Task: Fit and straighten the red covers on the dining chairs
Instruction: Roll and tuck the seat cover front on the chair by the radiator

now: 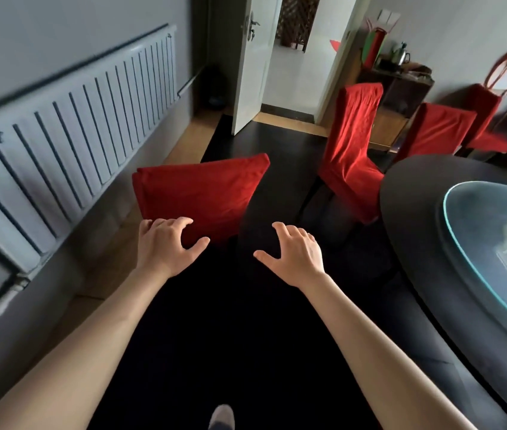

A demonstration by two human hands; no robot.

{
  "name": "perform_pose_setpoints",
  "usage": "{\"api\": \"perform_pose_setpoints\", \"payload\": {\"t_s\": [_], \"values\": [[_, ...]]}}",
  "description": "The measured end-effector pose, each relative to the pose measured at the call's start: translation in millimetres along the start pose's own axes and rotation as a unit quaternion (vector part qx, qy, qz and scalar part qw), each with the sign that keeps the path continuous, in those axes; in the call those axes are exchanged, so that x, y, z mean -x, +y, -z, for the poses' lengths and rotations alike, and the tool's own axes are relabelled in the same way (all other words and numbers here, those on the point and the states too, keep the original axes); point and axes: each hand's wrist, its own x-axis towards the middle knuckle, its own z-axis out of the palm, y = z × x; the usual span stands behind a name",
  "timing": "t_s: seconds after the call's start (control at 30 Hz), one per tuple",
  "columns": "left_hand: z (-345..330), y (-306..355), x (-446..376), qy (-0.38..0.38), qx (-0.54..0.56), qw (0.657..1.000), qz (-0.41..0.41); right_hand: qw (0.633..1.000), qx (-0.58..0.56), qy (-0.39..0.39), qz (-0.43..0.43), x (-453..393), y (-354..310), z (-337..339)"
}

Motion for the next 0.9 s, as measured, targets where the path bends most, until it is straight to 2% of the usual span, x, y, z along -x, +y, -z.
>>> {"api": "perform_pose_setpoints", "payload": {"t_s": [0.23,0.53,0.7,0.8,0.9], "values": [[-22.4,-18.8,-120.6,0.031,0.016,0.999,0.031,0.998,0.004,-0.047,0.044,-147.7,-2.6,-22.2],[-62.2,-64.9,-248.9,0.012,0.014,0.999,0.04,0.996,0.0,-0.058,0.065,-298.1,-21.8,-54.3],[-96.6,-80.6,-283.1,-0.035,0.014,0.997,0.063,0.994,0.002,-0.079,0.07,-351.8,-24.9,-82.9],[-117.9,-90.3,-291.1,-0.071,0.004,0.995,0.077,0.989,-0.002,-0.126,0.083,-373.1,-18.2,-101.5],[-138.0,-98.7,-291.1,-0.167,-0.028,0.979,0.118,0.977,0.014,-0.19,0.092,-397.1,-3.5,-115.4]]}}
